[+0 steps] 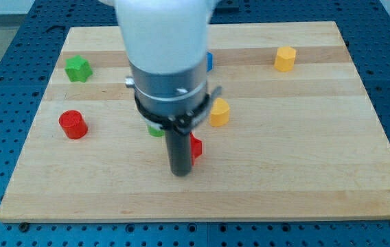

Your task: Push red star below the green circle

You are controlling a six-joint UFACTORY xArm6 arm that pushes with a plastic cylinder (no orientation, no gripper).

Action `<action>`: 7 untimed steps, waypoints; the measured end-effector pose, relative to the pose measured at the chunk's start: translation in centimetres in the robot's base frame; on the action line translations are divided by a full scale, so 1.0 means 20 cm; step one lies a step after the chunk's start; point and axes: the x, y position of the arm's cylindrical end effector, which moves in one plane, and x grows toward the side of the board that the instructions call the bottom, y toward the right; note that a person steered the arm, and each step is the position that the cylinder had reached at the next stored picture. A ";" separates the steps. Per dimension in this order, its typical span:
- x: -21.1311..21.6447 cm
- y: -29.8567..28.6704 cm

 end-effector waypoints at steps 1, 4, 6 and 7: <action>-0.03 -0.02; -0.09 0.59; -0.18 0.30; -0.18 0.10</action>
